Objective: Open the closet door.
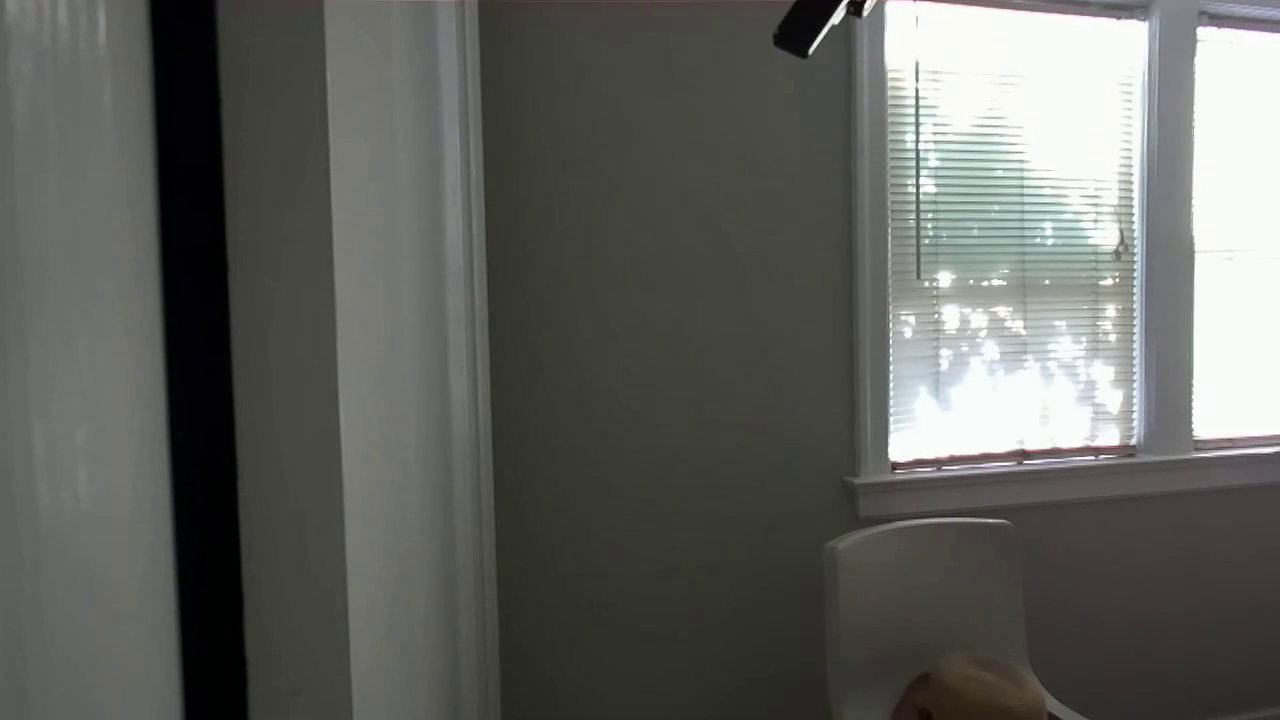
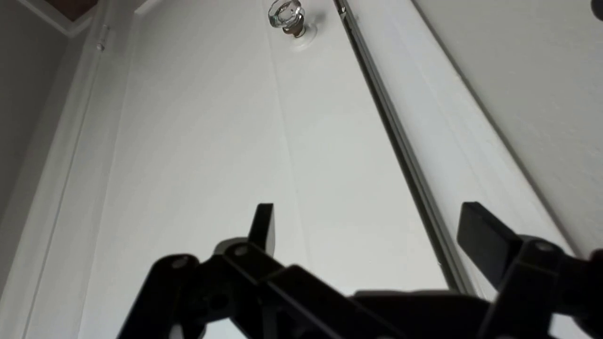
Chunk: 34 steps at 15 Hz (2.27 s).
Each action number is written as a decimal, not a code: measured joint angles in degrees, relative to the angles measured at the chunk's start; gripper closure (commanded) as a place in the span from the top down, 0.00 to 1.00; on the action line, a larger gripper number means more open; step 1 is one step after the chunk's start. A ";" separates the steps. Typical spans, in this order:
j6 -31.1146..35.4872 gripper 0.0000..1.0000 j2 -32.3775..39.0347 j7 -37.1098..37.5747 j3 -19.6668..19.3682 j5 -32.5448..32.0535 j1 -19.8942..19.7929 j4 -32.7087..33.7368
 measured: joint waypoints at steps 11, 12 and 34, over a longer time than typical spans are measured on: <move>15.02 1.00 9.96 -0.73 5.76 7.66 7.21 2.22; 15.76 1.00 10.86 -0.73 6.05 8.46 7.97 2.77; 38.20 1.00 15.70 20.18 17.15 -16.11 -1.06 3.99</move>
